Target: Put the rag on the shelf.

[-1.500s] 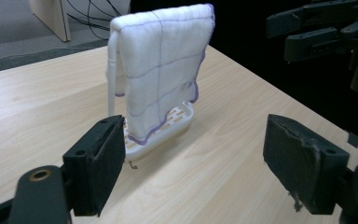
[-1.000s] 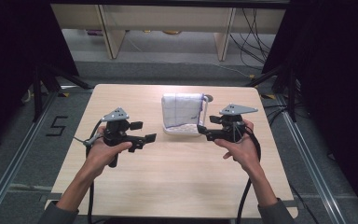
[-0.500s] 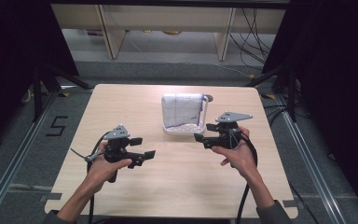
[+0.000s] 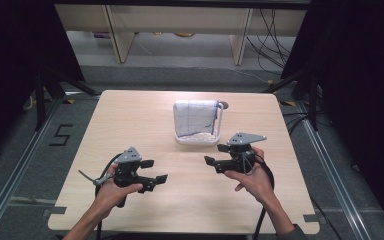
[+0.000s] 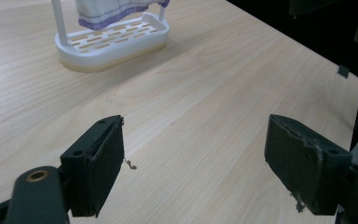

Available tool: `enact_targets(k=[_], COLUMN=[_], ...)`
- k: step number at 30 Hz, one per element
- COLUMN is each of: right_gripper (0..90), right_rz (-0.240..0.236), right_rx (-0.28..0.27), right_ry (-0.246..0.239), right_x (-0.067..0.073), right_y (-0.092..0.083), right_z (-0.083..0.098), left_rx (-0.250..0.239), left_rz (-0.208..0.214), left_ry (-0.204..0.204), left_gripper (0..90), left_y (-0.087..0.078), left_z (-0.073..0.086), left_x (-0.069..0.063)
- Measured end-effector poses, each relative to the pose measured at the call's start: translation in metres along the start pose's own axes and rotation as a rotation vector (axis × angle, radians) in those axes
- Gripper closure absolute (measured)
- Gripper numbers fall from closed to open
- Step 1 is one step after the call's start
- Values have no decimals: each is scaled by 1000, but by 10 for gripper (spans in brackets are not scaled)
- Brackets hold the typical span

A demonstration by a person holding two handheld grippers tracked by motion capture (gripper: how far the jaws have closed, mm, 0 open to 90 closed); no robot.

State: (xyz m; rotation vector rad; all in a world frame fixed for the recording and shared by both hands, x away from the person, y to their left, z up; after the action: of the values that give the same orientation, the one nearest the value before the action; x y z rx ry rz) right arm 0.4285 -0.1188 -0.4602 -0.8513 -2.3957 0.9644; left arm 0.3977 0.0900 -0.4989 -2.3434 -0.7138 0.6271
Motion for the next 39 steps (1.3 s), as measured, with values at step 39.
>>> enact_targets(k=[39], right_gripper=[193], right_rz=[-36], right_rx=[88], right_ry=[25], right_x=[35], right_y=[19], right_z=[86], left_rx=[76], left_rz=[-40], left_ry=[39], left_gripper=[178], left_y=[8], left_z=[78], left_x=[-20])
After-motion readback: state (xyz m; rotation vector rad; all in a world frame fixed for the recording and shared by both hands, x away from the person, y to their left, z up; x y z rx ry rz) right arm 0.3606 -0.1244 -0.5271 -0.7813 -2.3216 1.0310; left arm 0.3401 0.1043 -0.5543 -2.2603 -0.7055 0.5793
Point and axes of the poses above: each handheld gripper's, and its own axes: y roughly forward along the jaws, z roughly out of its underside, x roughly to its left, the point moved 9 cm from there along y, roughly forward along the jaws, and after that the axes turned 13 degrees about x, right-handed, at the moved point
